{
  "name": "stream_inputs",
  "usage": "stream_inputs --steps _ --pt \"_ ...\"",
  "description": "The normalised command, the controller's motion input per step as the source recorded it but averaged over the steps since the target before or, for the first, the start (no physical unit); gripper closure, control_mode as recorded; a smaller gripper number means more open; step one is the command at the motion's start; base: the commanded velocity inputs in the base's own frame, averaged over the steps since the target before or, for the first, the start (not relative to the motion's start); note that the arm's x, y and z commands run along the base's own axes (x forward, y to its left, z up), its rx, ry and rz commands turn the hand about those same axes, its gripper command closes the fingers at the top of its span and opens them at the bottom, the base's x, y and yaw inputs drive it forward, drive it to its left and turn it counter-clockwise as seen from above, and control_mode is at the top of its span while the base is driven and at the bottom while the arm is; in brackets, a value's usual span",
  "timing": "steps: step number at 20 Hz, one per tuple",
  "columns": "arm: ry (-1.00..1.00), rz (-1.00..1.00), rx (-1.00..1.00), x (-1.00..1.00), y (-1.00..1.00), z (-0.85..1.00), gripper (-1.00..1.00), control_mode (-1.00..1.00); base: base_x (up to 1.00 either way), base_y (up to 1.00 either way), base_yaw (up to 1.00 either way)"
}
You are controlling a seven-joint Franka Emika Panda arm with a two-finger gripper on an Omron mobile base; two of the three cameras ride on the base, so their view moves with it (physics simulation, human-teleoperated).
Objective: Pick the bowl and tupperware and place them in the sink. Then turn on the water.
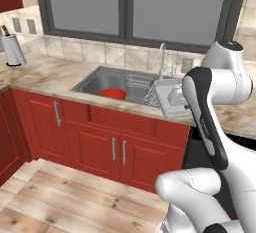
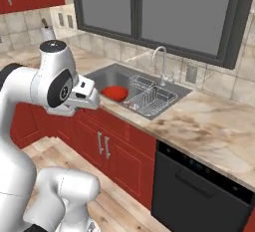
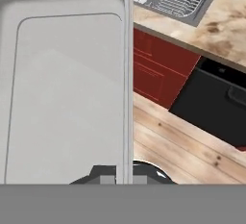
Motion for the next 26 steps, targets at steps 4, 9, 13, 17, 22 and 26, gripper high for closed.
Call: stream_inputs --steps 4,9,13,17,22,26 --pt "0.00 0.00 0.00 0.00 0.00 0.00 1.00 1.00 0.92 0.37 -0.33" --pt "0.00 0.00 0.00 0.00 0.00 0.00 1.00 1.00 0.77 0.10 -0.49" --pt "0.00 0.00 0.00 0.00 0.00 0.00 1.00 1.00 0.44 0.02 -0.50" --pt "0.00 0.00 0.00 0.00 0.00 0.00 1.00 1.00 0.02 0.19 -0.30" --pt "0.00 0.00 0.00 0.00 0.00 0.00 1.00 1.00 0.00 0.29 -0.12" --pt "0.00 0.00 0.00 0.00 0.00 0.00 1.00 1.00 -0.09 0.37 0.00"
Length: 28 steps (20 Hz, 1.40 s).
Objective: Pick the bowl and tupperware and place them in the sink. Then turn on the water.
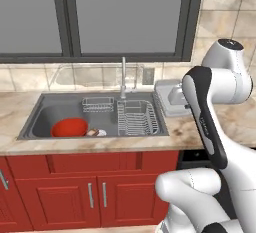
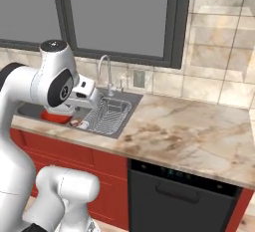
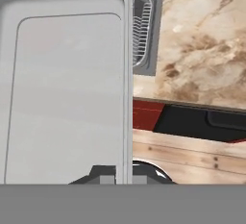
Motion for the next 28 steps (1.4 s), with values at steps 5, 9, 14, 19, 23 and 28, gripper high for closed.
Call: stream_inputs --steps 5,9,14,19,23,28 --pt "0.00 0.00 0.00 0.00 0.00 0.00 1.00 1.00 -0.21 0.51 0.01" --pt "0.00 0.00 0.00 0.00 0.00 0.00 1.00 1.00 -0.18 0.56 0.05" --pt "0.00 0.00 0.00 0.00 0.00 0.00 1.00 1.00 -0.05 0.37 0.00" --pt "0.00 0.00 0.00 0.00 0.00 0.00 1.00 1.00 -0.04 0.73 0.00" --pt "0.00 0.00 0.00 0.00 0.00 0.00 1.00 1.00 0.00 1.00 -0.02" --pt "0.00 0.00 0.00 0.00 0.00 0.00 1.00 1.00 0.13 0.95 -0.09"
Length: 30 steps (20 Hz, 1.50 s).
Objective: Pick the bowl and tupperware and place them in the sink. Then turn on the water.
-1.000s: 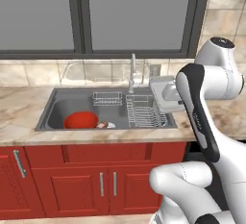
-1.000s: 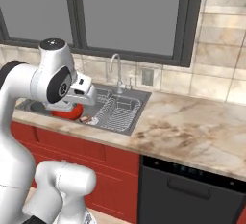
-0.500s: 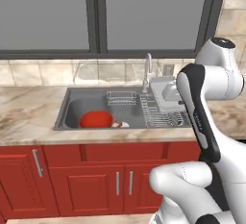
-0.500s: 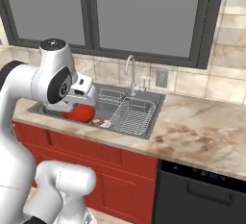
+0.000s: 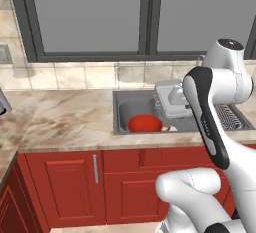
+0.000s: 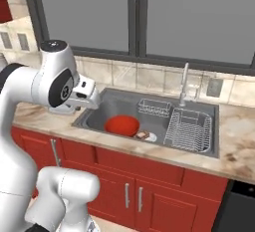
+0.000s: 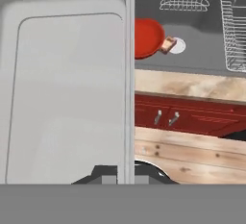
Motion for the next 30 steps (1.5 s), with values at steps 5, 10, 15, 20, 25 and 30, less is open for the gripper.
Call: stream_inputs --steps 5,10,15,20,25,30 --pt "0.00 0.00 0.00 0.00 0.00 0.00 1.00 1.00 0.48 0.45 -0.33" --pt "0.00 0.00 0.00 0.00 0.00 0.00 1.00 1.00 0.49 0.18 -0.44" --pt "0.00 0.00 0.00 0.00 0.00 0.00 1.00 1.00 0.62 0.00 -0.45" --pt "0.00 0.00 0.00 0.00 0.00 0.00 1.00 1.00 0.56 0.26 -0.27" --pt "0.00 0.00 0.00 0.00 0.00 0.00 1.00 1.00 0.19 0.09 -0.05" --pt "0.00 0.00 0.00 0.00 0.00 0.00 1.00 1.00 0.00 0.00 0.00"
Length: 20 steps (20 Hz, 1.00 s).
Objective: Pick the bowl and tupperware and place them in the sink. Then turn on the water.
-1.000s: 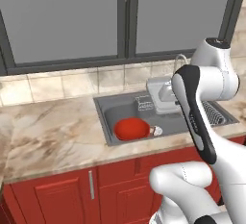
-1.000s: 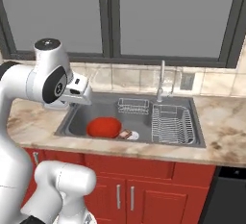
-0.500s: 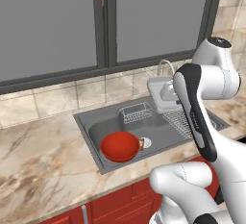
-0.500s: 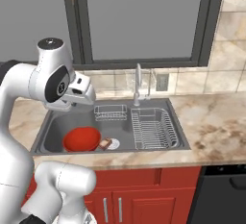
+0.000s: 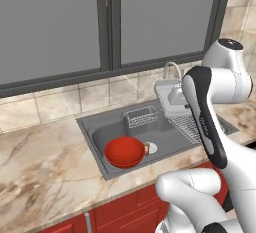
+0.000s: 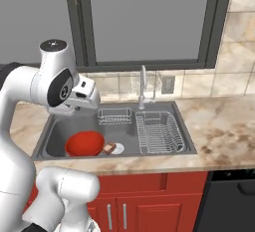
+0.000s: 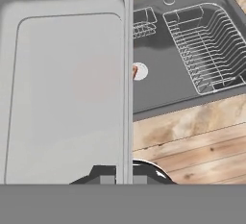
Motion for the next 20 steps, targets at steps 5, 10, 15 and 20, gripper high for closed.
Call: stream_inputs --steps 5,10,15,20 --pt "0.00 0.00 0.00 0.00 0.21 -0.22 1.00 -1.00 0.00 0.00 0.00" --pt "0.06 0.00 0.00 0.08 0.61 -0.55 1.00 -1.00 0.00 0.00 0.00" --pt "0.02 0.00 0.00 0.27 0.27 -0.66 1.00 -1.00 0.00 0.00 0.00" --pt "0.00 -0.01 0.00 0.41 0.18 -0.55 1.00 -1.00 0.00 0.00 0.00"
